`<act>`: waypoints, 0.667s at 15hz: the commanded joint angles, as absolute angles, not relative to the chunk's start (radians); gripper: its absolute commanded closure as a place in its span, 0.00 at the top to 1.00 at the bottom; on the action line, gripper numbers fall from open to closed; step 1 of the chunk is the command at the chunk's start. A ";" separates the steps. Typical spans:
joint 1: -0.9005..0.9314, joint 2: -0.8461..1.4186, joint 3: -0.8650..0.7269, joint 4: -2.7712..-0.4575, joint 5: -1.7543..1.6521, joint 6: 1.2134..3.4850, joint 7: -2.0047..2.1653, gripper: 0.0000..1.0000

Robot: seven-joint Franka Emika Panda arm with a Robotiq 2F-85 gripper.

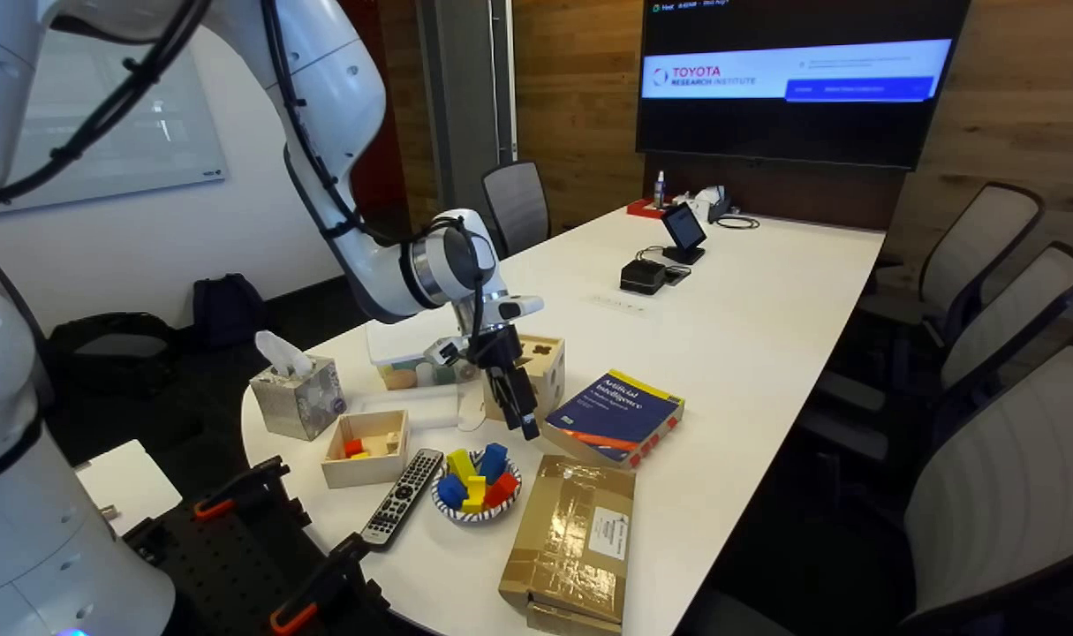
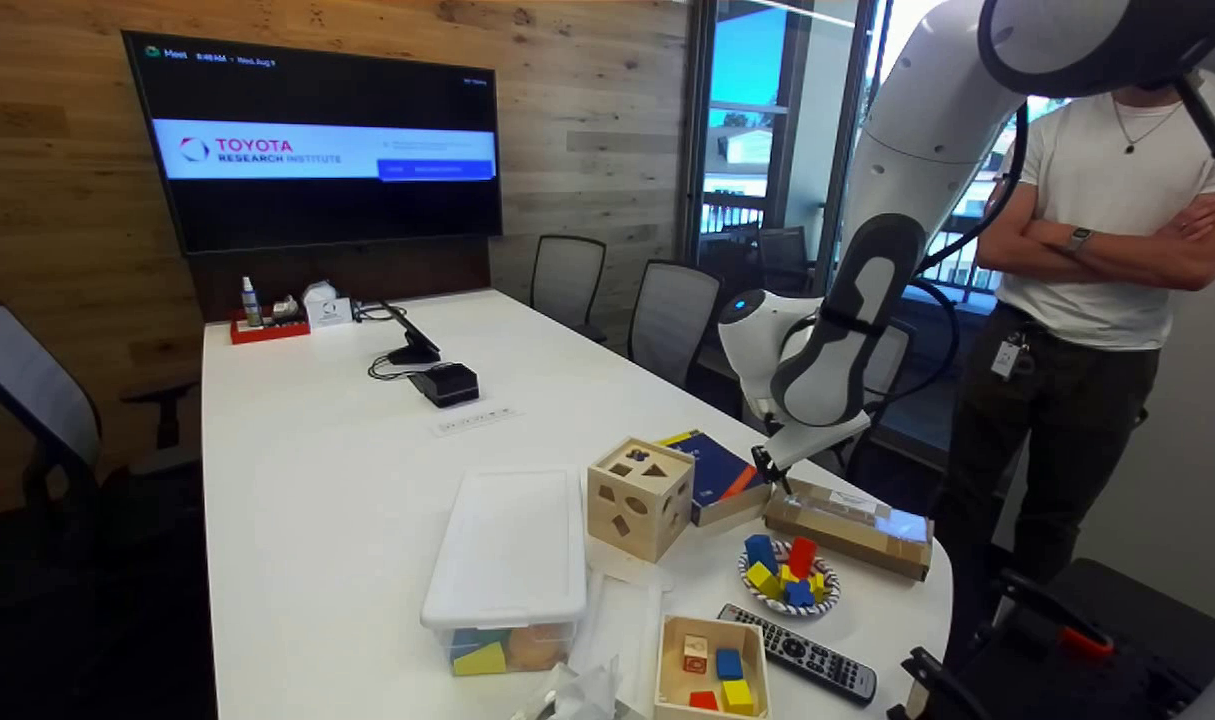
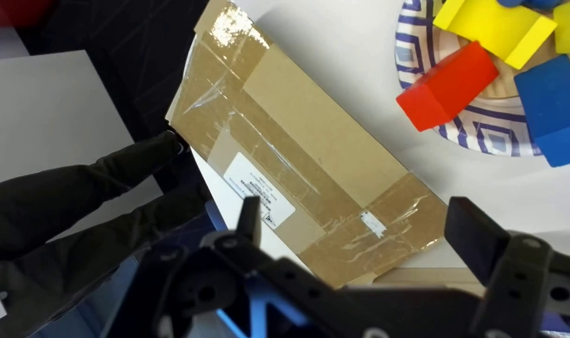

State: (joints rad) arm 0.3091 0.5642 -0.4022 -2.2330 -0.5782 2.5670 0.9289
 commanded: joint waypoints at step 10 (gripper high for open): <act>0.241 0.688 -0.370 -2.076 -0.535 2.503 0.918 1.00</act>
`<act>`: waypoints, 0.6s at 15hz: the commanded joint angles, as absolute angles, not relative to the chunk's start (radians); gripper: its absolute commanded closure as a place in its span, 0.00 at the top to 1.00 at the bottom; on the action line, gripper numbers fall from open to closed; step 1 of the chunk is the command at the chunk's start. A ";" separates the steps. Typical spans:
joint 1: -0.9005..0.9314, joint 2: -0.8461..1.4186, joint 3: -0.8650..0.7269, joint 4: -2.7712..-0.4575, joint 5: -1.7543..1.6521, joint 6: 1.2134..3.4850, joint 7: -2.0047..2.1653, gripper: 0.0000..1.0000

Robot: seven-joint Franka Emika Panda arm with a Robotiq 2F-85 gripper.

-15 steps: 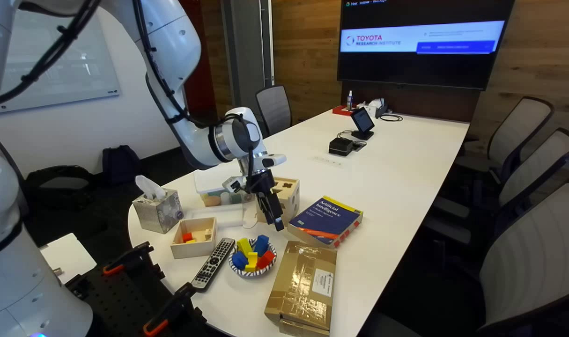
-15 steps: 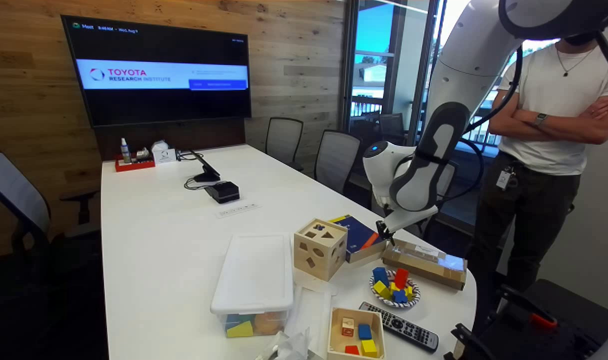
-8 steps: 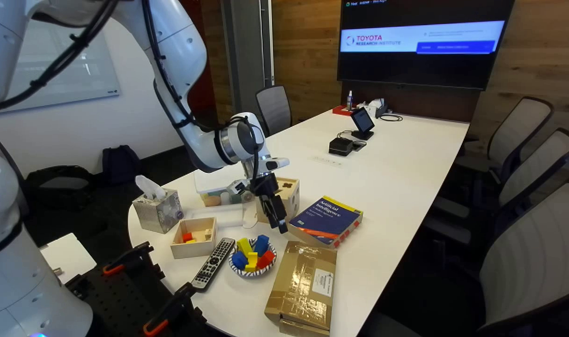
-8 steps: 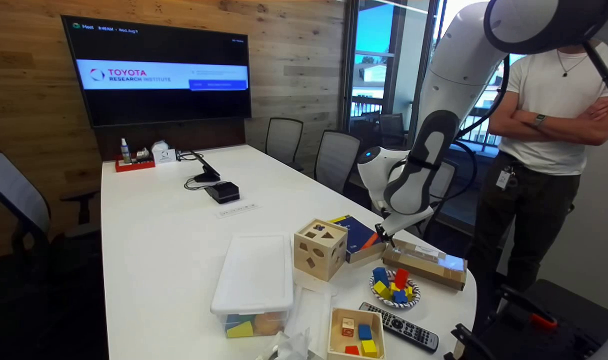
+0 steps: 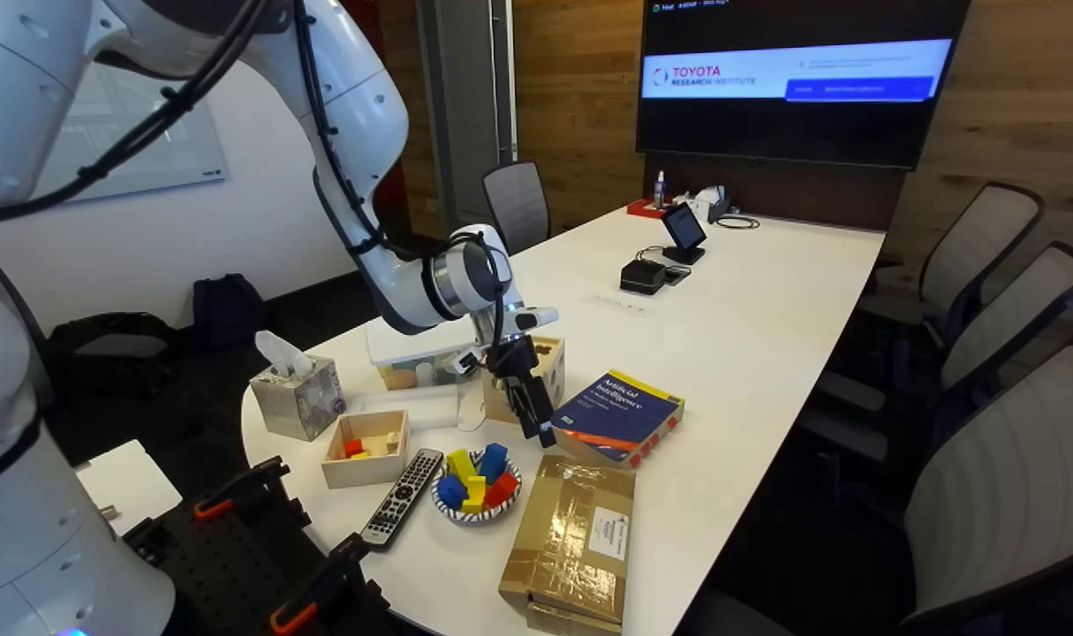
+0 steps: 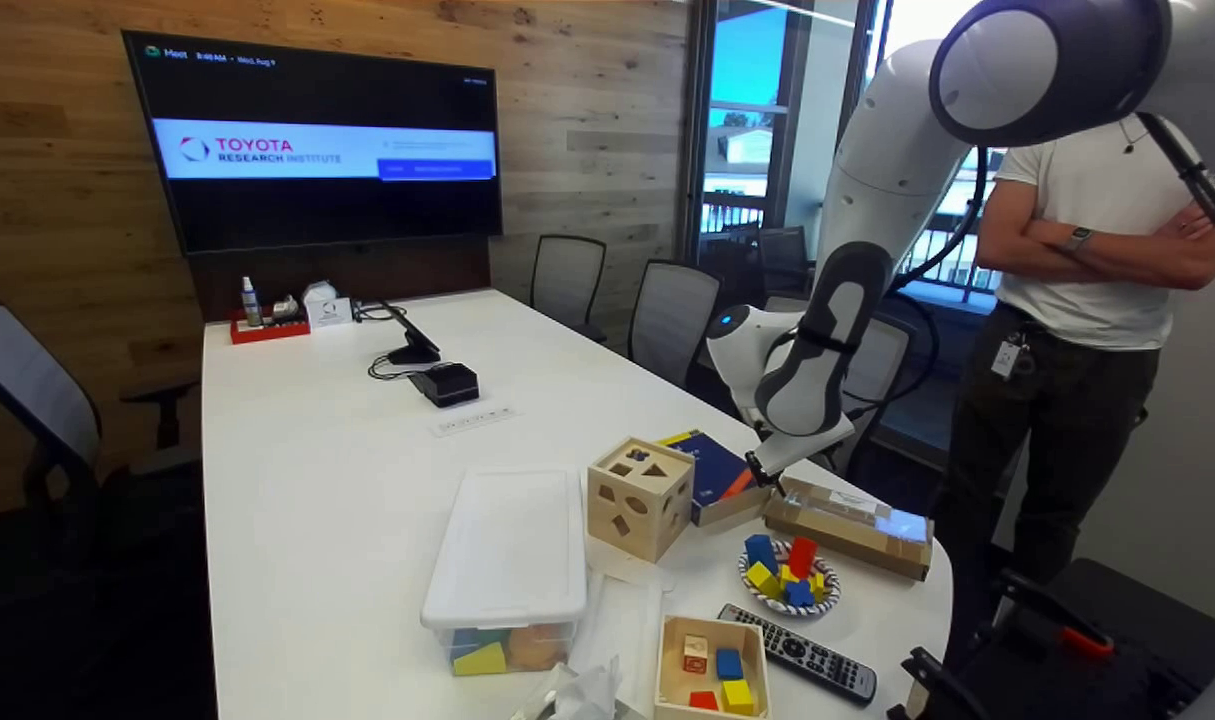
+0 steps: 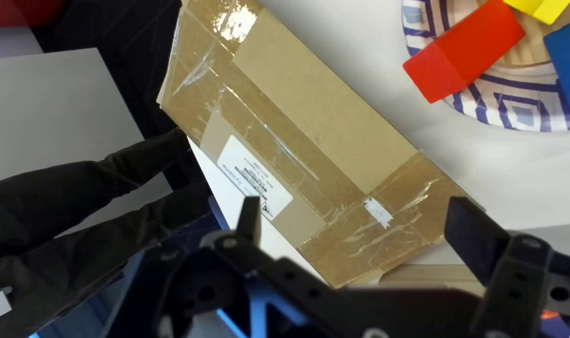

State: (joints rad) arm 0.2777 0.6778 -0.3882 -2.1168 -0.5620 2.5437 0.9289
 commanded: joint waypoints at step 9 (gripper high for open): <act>0.287 0.674 -0.356 -2.099 -0.544 2.511 0.946 1.00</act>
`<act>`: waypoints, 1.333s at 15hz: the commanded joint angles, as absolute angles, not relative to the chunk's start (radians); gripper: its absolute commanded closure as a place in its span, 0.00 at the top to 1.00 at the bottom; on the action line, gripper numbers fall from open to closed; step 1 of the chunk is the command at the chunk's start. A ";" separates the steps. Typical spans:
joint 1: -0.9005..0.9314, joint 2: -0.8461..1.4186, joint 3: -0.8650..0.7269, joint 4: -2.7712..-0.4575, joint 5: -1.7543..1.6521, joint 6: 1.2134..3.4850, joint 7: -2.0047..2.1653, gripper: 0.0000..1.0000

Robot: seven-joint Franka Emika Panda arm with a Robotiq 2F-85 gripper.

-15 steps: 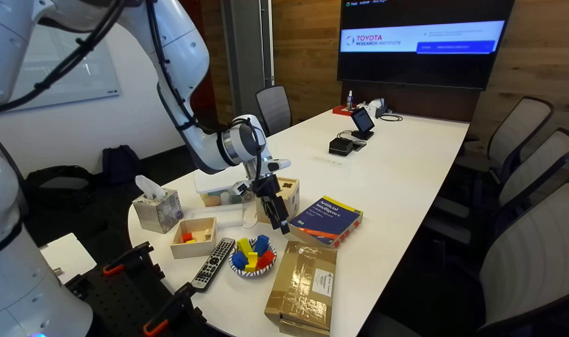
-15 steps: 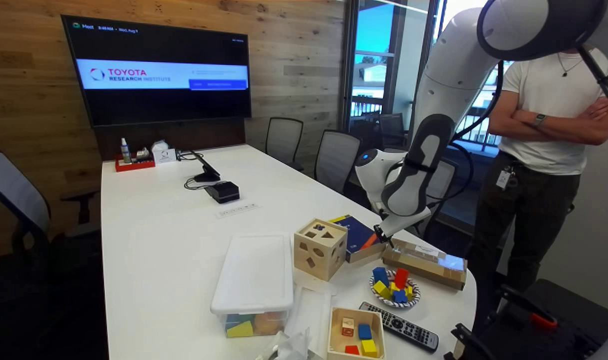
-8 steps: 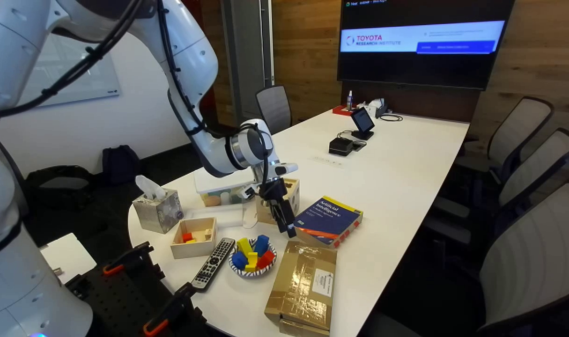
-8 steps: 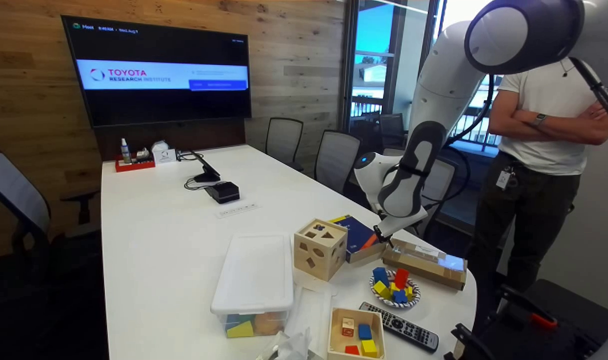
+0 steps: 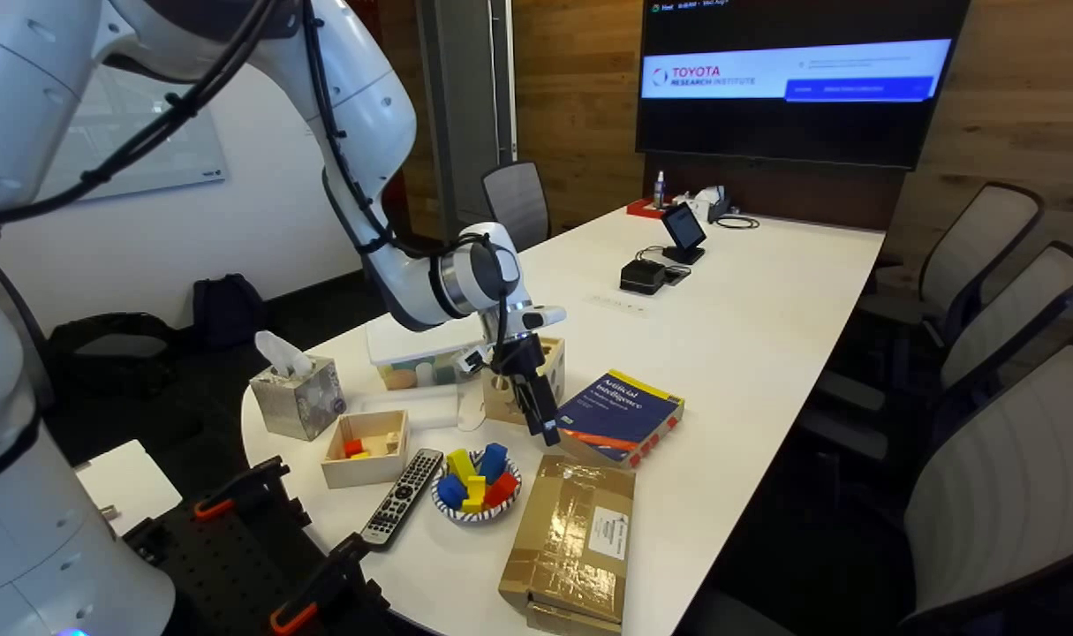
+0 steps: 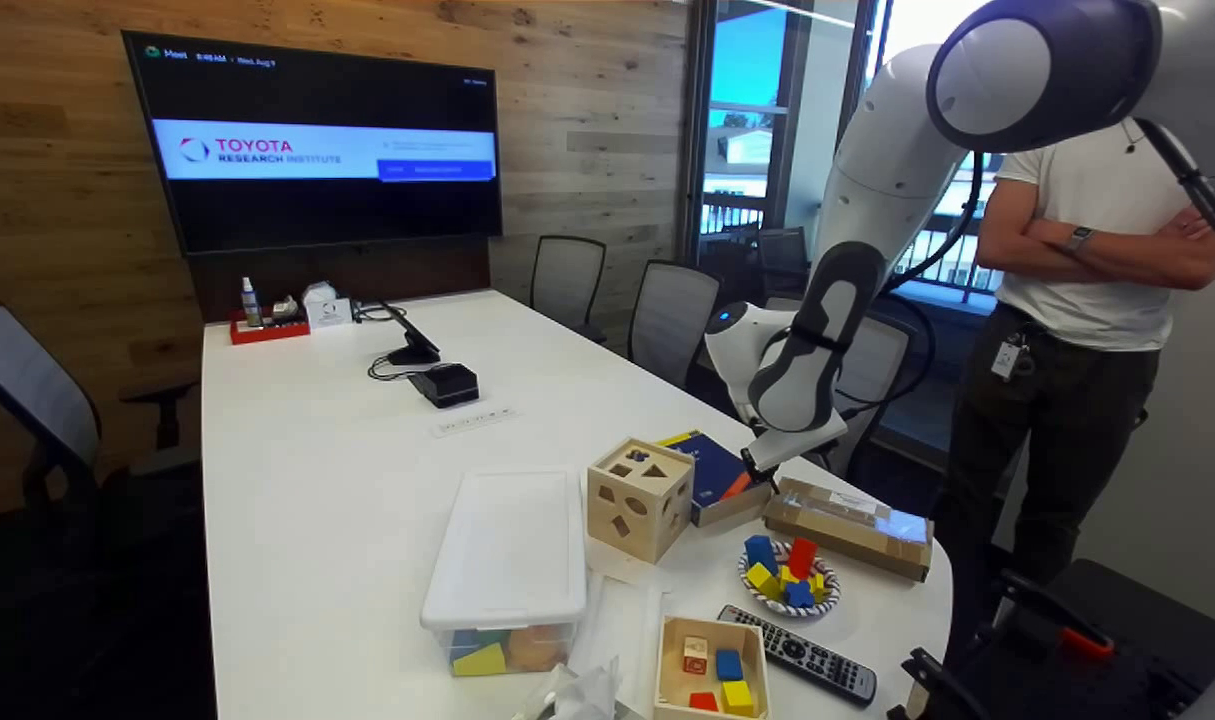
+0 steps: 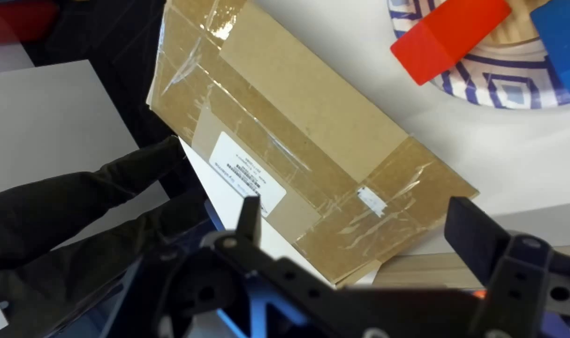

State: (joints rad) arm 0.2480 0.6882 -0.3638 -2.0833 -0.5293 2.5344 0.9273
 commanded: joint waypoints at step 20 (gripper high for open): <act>0.293 0.679 -0.249 -2.104 -0.463 2.408 0.905 1.00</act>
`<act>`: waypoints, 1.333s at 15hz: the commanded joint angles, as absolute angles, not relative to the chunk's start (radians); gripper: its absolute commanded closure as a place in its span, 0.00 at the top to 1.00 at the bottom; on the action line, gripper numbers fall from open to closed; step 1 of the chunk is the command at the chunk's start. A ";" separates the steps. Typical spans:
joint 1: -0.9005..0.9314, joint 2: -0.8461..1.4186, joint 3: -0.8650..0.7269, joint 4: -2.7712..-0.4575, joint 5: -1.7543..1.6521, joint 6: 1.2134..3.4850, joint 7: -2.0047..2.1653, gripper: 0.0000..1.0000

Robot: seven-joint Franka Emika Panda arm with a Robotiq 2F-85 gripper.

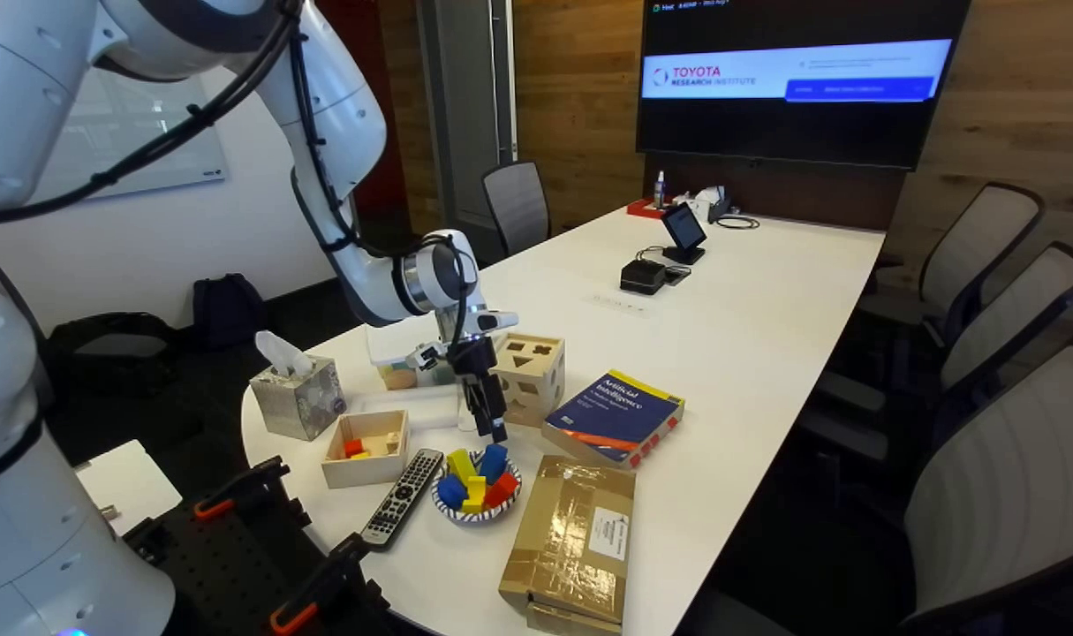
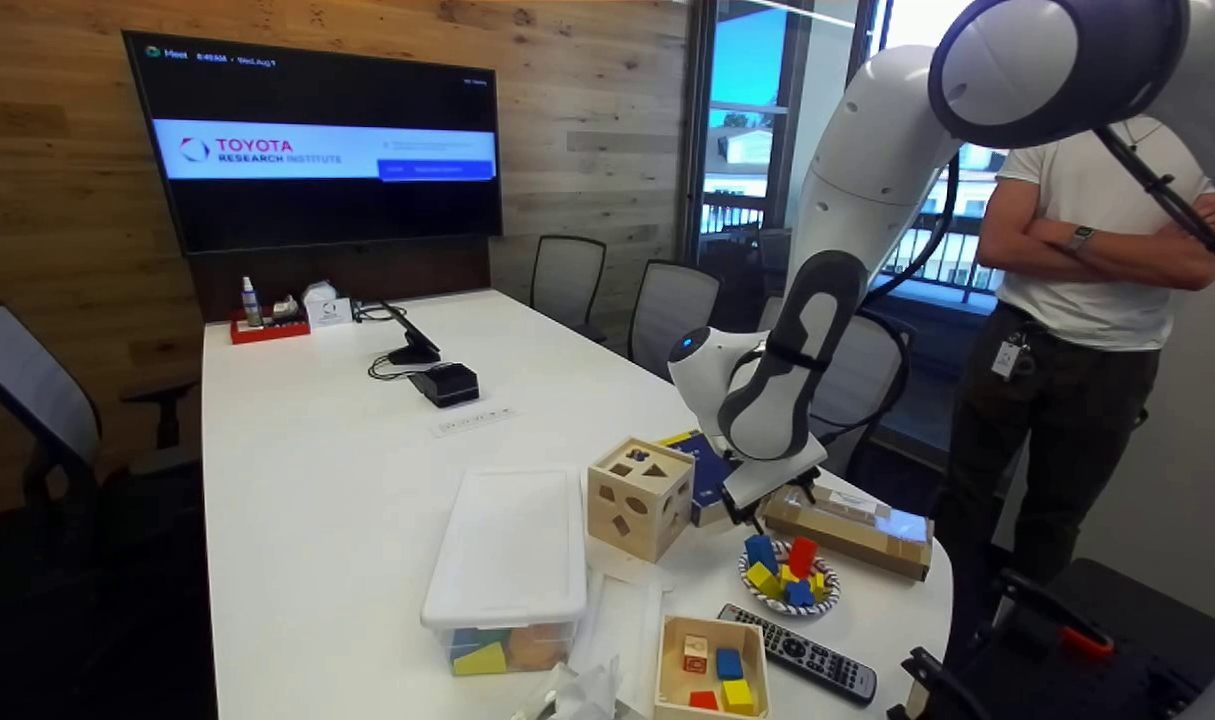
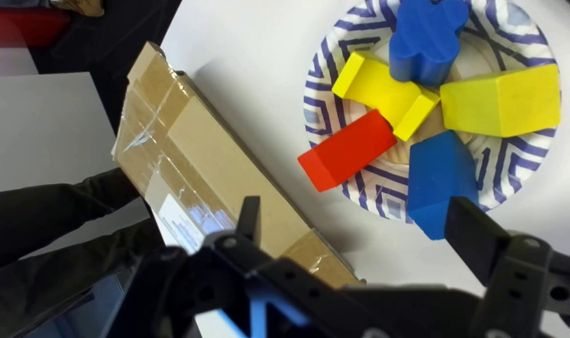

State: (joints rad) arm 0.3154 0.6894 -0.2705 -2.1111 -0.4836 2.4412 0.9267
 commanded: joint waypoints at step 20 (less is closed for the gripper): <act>0.309 0.750 -0.276 -2.064 -0.490 2.422 0.938 1.00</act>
State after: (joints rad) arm 0.2970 0.7421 -0.2701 -2.0792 -0.4841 2.4412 0.9271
